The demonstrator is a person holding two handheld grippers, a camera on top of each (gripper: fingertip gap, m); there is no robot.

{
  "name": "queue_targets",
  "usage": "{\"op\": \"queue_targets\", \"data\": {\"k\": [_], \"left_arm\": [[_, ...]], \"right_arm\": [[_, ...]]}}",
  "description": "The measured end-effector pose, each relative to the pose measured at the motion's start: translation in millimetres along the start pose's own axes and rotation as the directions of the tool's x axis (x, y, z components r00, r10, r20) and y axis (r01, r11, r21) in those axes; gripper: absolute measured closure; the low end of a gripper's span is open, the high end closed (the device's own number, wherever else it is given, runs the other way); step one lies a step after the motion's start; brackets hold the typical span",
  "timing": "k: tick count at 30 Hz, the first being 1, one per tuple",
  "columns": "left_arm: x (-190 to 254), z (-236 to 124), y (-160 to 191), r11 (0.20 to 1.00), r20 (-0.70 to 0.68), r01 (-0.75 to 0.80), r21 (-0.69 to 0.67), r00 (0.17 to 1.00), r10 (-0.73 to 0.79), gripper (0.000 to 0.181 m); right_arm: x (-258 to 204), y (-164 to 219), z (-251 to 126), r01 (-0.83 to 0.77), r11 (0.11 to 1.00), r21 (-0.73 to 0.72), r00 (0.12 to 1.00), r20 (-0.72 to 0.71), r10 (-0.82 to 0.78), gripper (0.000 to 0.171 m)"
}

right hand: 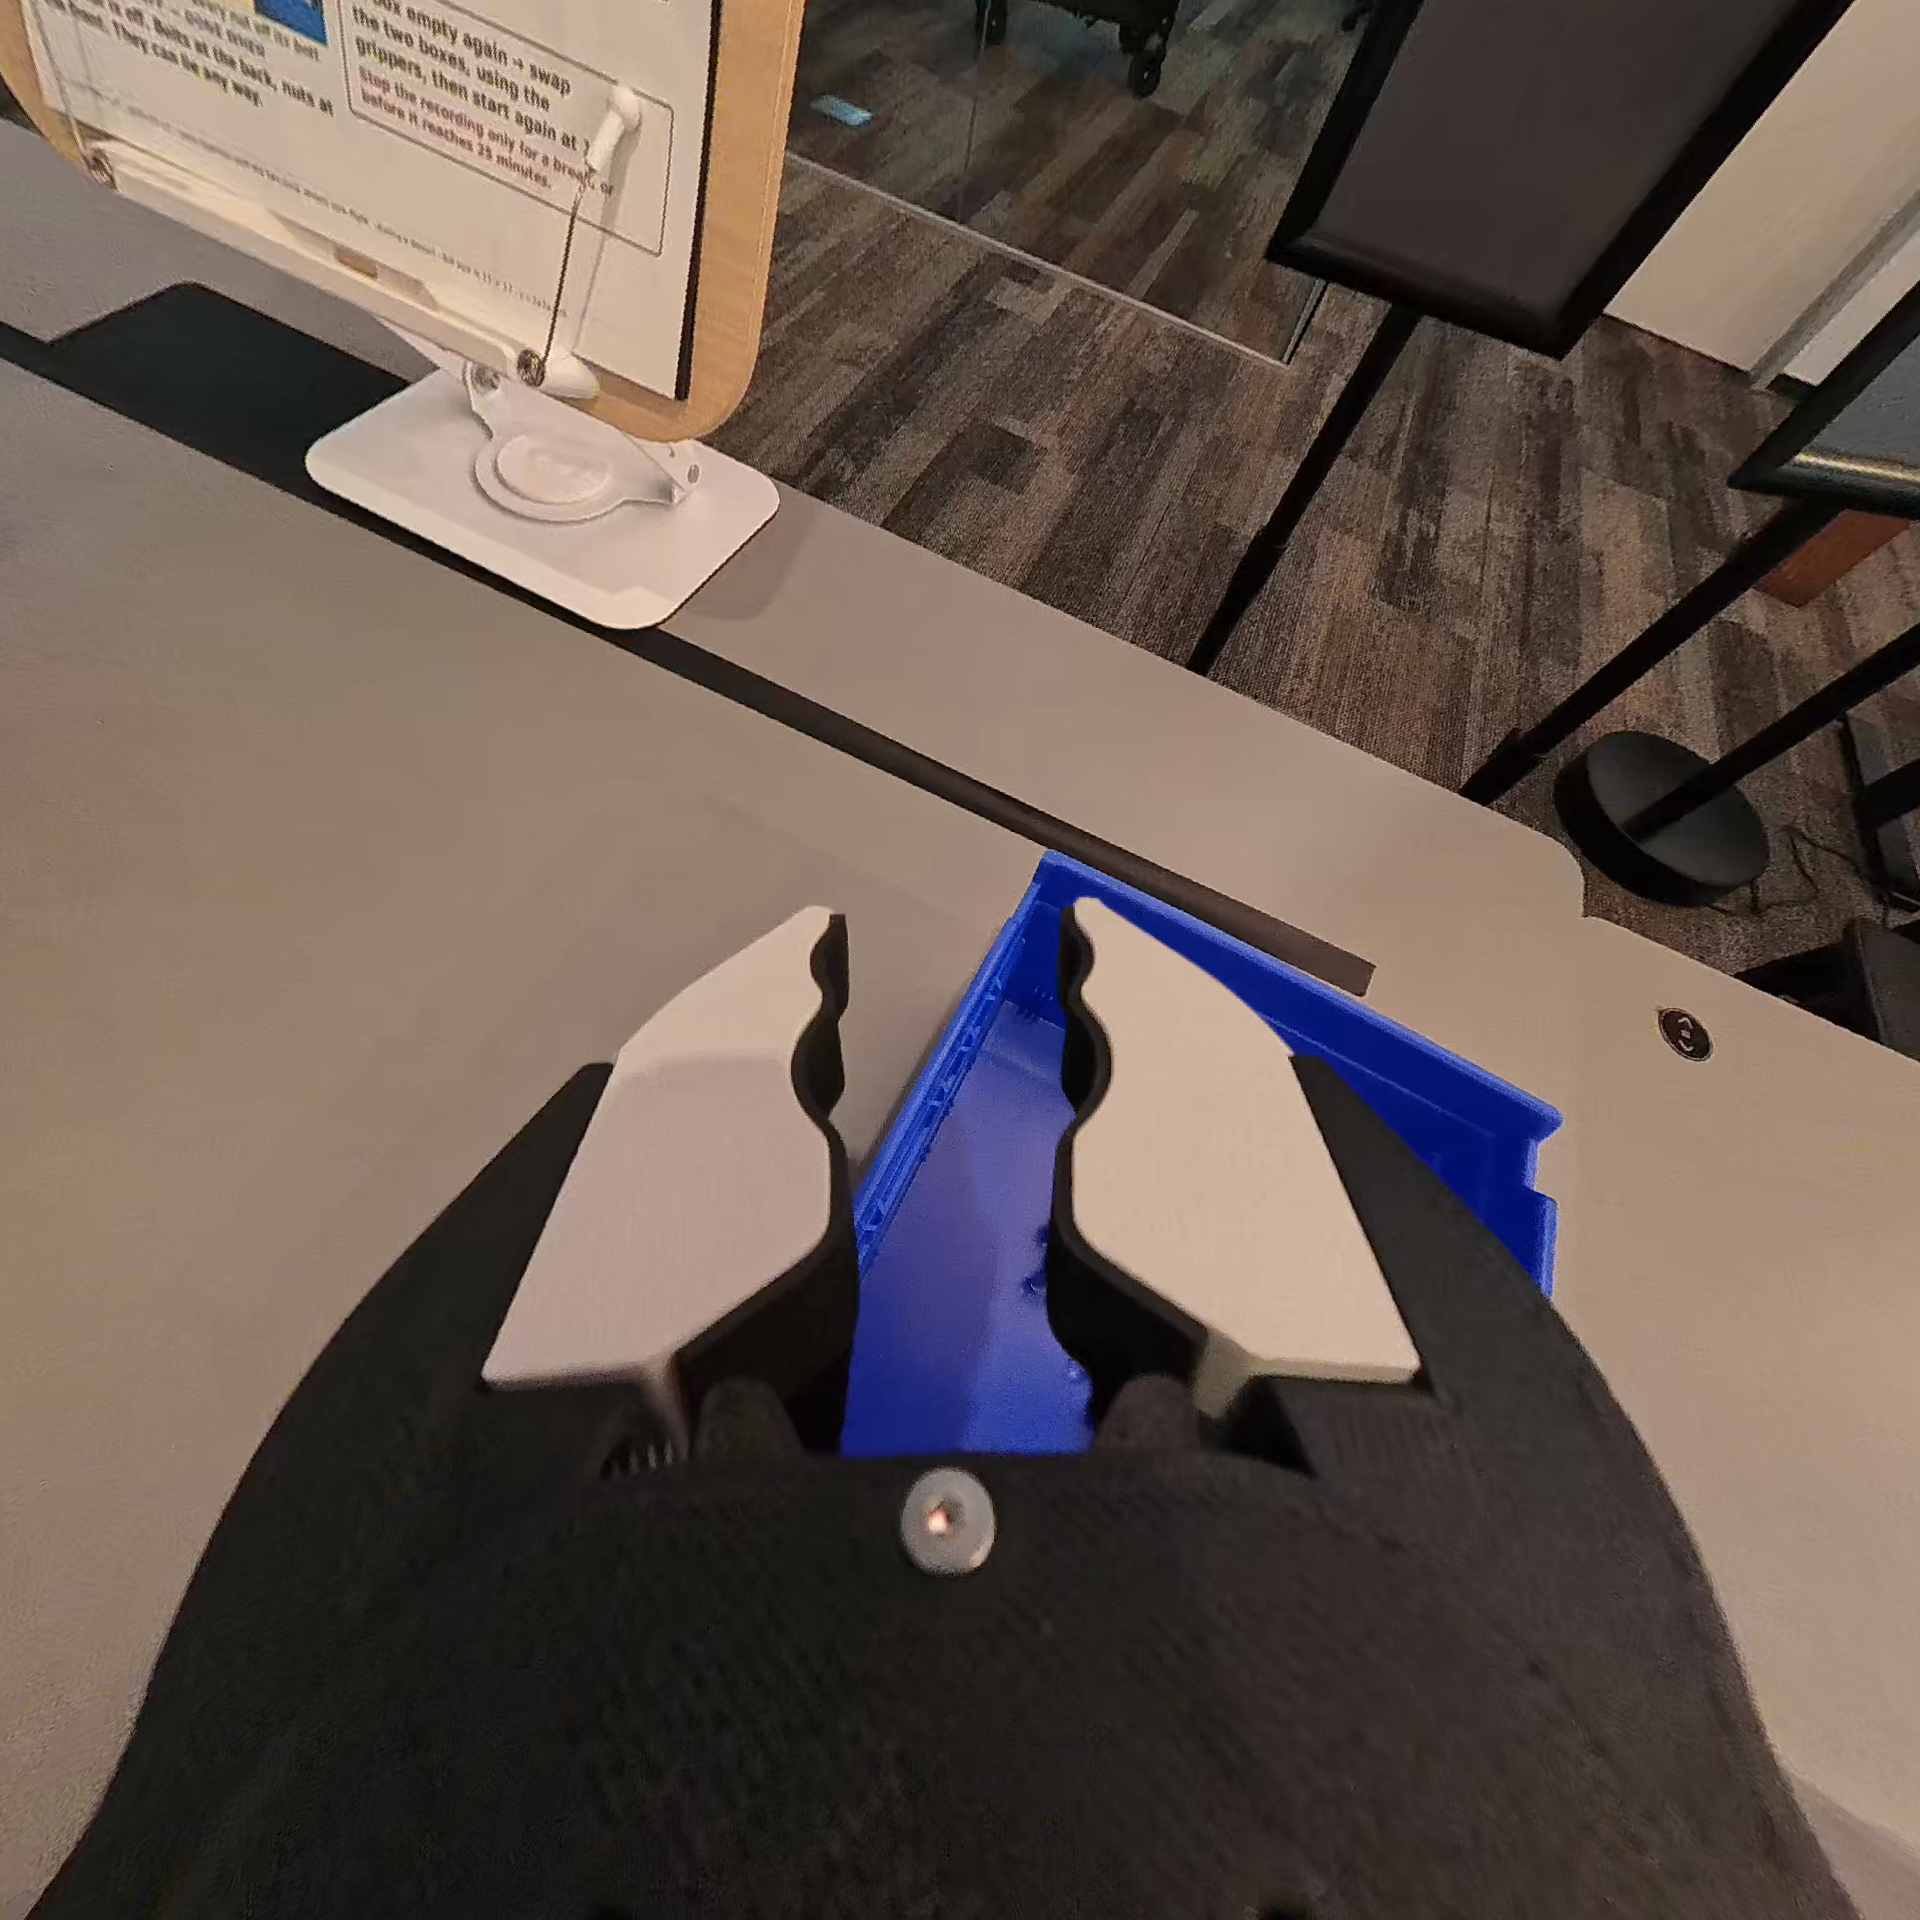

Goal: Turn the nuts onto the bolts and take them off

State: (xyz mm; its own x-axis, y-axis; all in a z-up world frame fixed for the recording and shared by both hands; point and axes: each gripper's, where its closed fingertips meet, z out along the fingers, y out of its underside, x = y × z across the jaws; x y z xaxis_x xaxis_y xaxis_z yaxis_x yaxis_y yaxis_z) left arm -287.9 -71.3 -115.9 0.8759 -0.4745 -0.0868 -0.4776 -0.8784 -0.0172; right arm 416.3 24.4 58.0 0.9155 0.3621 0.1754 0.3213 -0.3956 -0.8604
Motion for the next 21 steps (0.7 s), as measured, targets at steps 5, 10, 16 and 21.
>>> {"op": "queue_targets", "data": {"k": [5,10,16,21], "left_arm": [[-10.8,14.6,7.3,0.997,-0.012,-0.017,-0.082,1.0,0.016,0.154],[-7.2,22.5,5.6,0.992,-0.05,-0.023,-0.121,0.999,0.018,0.152],[-9.2,32.9,11.2,0.974,-0.034,-0.044,-0.222,0.999,0.038,0.15],[-9.0,35.4,9.0,0.972,-0.051,-0.039,-0.23,0.998,0.028,0.155]], "right_arm": [[0.3,2.3,1.7,0.0,1.0,-0.009,1.0,0.007,0.0,0.131],[-0.3,1.3,0.2,0.002,1.0,-0.004,1.0,0.01,-0.002,0.131],[0.1,5.6,0.9,0.003,1.0,-0.02,1.0,0.014,-0.003,0.13],[-0.6,6.8,1.0,0.007,1.0,-0.026,1.0,0.02,-0.007,0.13]]}}
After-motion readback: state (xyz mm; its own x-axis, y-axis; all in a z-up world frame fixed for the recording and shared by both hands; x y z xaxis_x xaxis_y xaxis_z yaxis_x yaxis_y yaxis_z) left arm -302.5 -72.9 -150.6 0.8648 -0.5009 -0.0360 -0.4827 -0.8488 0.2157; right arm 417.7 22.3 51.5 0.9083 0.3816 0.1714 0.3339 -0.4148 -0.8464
